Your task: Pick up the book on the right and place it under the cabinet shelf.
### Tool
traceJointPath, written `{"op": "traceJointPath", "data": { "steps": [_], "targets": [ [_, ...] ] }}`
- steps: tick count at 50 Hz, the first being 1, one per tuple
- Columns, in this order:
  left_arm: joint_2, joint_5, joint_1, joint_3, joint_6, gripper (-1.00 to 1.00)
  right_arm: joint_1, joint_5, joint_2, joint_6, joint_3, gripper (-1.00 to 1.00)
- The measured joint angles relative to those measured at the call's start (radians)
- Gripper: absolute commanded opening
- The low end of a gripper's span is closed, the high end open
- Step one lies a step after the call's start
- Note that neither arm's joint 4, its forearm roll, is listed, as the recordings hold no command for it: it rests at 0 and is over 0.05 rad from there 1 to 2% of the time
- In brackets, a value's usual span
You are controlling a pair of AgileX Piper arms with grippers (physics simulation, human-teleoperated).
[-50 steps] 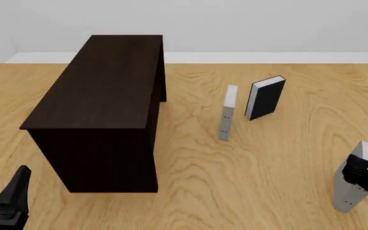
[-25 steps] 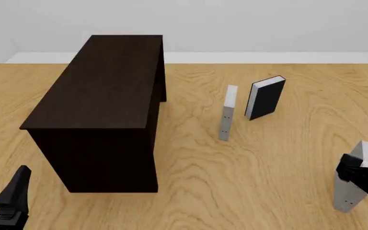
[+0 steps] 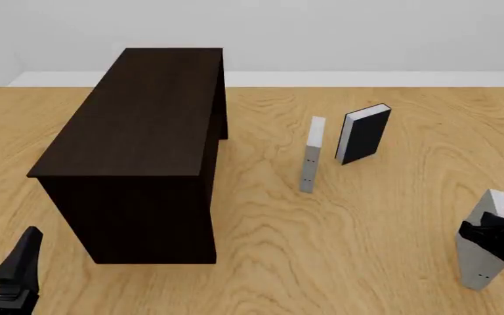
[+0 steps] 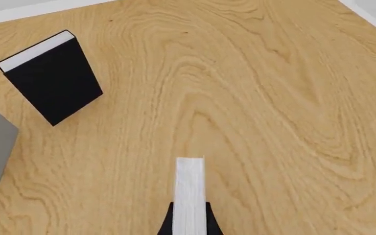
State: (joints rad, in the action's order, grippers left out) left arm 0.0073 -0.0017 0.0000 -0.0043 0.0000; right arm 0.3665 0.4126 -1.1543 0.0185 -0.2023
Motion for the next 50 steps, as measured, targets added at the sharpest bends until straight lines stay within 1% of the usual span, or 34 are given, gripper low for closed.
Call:
{"op": "traceJointPath", "data": {
  "steps": [6, 18, 24, 28, 32, 39, 46, 50],
  "targets": [
    [0.000, 0.000, 0.000, 0.000, 0.000, 1.00, -0.023, -0.045, 0.043, 0.001, 0.002, -1.00],
    [0.000, 0.000, 0.000, 0.000, 0.000, 1.00, -0.076, -0.192, 0.204, -0.025, -0.029, -1.00],
    [0.000, 0.000, 0.000, 0.000, 0.000, 1.00, -0.103, -0.265, 0.283, -0.022, -0.063, -1.00],
    [0.000, 0.000, 0.000, 0.000, 0.000, 1.00, -0.123, -0.302, 0.322, -0.008, -0.084, -1.00],
    [0.000, 0.000, 0.000, 0.000, 0.000, 1.00, -0.142, -0.327, 0.351, 0.007, -0.103, -1.00],
    [0.000, 0.000, 0.000, 0.000, 0.000, 1.00, -0.181, -0.343, 0.378, 0.054, -0.130, -1.00],
    [0.000, 0.000, 0.000, 0.000, 0.000, 1.00, -0.232, -0.330, 0.379, 0.129, -0.149, -1.00],
    [0.000, 0.000, 0.000, 0.000, 0.000, 1.00, -0.260, -0.308, 0.369, 0.183, -0.154, -1.00]
  ]
}}
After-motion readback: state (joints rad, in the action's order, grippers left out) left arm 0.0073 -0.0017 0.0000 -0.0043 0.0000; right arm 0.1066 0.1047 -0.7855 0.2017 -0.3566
